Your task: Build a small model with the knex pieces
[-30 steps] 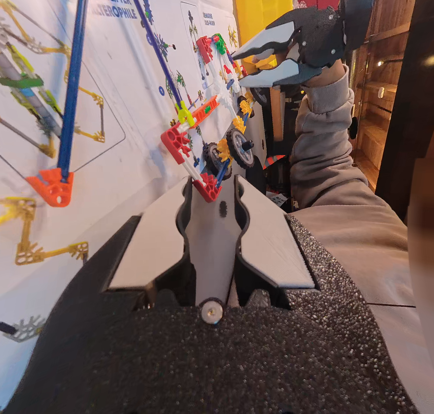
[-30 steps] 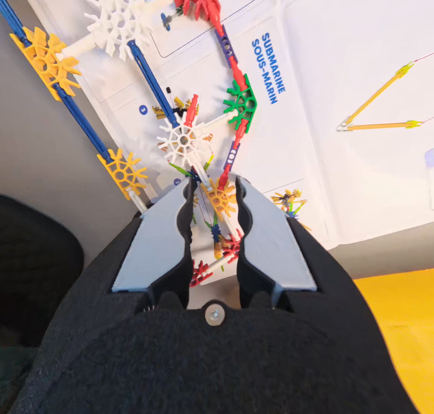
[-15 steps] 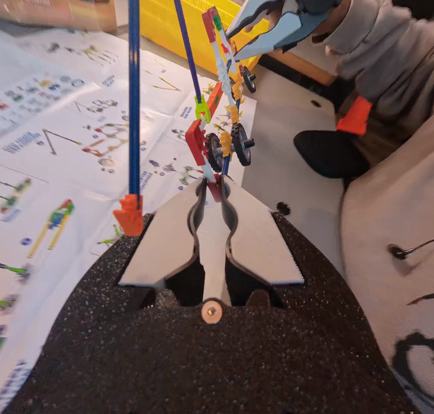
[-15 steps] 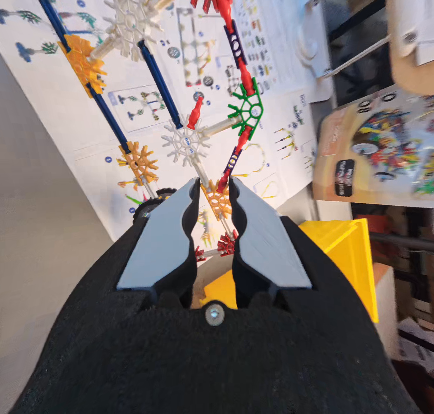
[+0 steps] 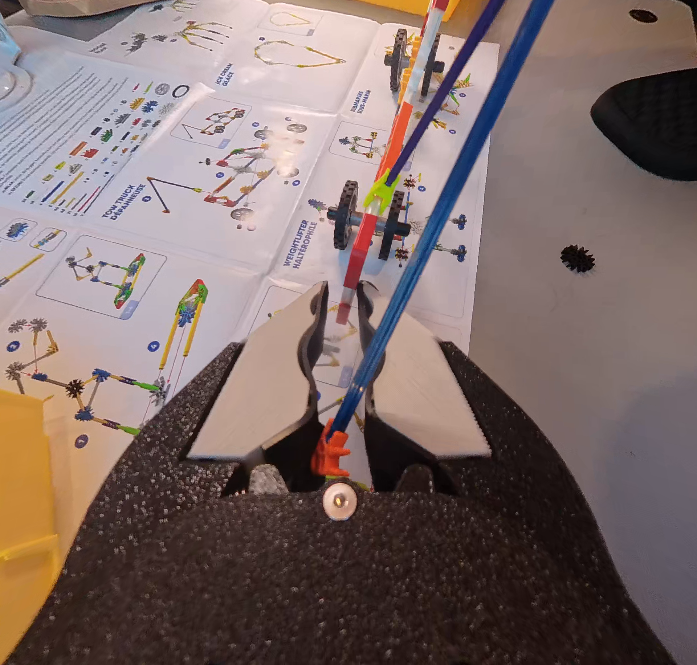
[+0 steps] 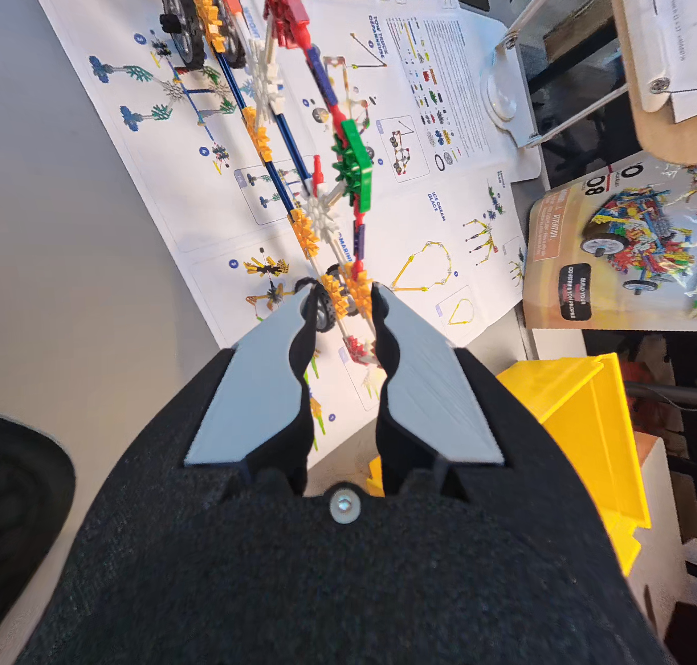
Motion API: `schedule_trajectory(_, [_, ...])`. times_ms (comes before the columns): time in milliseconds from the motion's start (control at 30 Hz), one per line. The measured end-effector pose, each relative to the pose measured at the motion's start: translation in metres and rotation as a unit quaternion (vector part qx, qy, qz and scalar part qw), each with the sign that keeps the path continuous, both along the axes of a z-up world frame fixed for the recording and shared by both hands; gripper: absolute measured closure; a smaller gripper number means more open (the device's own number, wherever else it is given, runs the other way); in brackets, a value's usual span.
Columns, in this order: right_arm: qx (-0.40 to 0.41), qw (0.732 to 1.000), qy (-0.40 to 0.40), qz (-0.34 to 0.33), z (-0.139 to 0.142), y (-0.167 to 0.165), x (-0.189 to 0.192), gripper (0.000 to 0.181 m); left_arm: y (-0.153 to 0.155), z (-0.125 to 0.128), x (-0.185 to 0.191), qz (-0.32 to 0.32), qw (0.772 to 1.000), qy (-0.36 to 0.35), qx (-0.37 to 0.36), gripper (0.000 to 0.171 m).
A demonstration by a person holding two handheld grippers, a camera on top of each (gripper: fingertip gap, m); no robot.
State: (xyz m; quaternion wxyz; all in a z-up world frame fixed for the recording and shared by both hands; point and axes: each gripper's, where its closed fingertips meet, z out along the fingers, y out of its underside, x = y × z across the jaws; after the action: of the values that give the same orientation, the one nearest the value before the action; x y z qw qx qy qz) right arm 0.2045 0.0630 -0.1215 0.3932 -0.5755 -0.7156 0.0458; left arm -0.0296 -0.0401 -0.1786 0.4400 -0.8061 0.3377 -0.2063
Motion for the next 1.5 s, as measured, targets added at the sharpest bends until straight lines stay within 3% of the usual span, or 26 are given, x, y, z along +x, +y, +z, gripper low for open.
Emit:
schedule_trajectory(267, [-0.077, 0.991, -0.1, 0.049, -0.021, 0.019, -0.001, 0.148, 0.0, 0.001, 0.001, -0.007, 0.998, -0.037, -0.04, 0.151])
schedule_trajectory(500, [-0.184, 0.974, -0.113, 0.063, -0.033, 0.015, -0.006, 0.175, 0.002, 0.005, 0.002, 0.0, 0.995, -0.087, -0.055, 0.163])
schedule_trajectory(700, [-0.3, 0.947, -0.098, 0.058, -0.024, -0.009, -0.008, 0.176, 0.007, 0.009, -0.007, 0.028, 0.96, -0.207, -0.185, 0.163])
schedule_trajectory(833, [-0.296, 0.949, -0.093, 0.05, -0.031, -0.014, -0.008, 0.175, 0.009, 0.009, -0.009, 0.023, 0.952, -0.233, -0.195, 0.162])
schedule_trajectory(1033, [-0.297, 0.951, -0.067, 0.058, -0.021, -0.025, -0.015, 0.149, -0.001, 0.007, -0.006, -0.014, 0.968, -0.188, -0.164, 0.161])
schedule_trajectory(1267, [-0.258, 0.961, -0.071, 0.062, -0.012, -0.027, -0.017, 0.156, -0.012, 0.008, -0.016, -0.006, 0.985, -0.127, -0.117, 0.146])
schedule_trajectory(1500, [-0.219, 0.971, -0.052, 0.075, 0.005, -0.042, -0.023, 0.157, -0.041, 0.013, -0.053, 0.04, 0.994, -0.046, -0.087, 0.135])
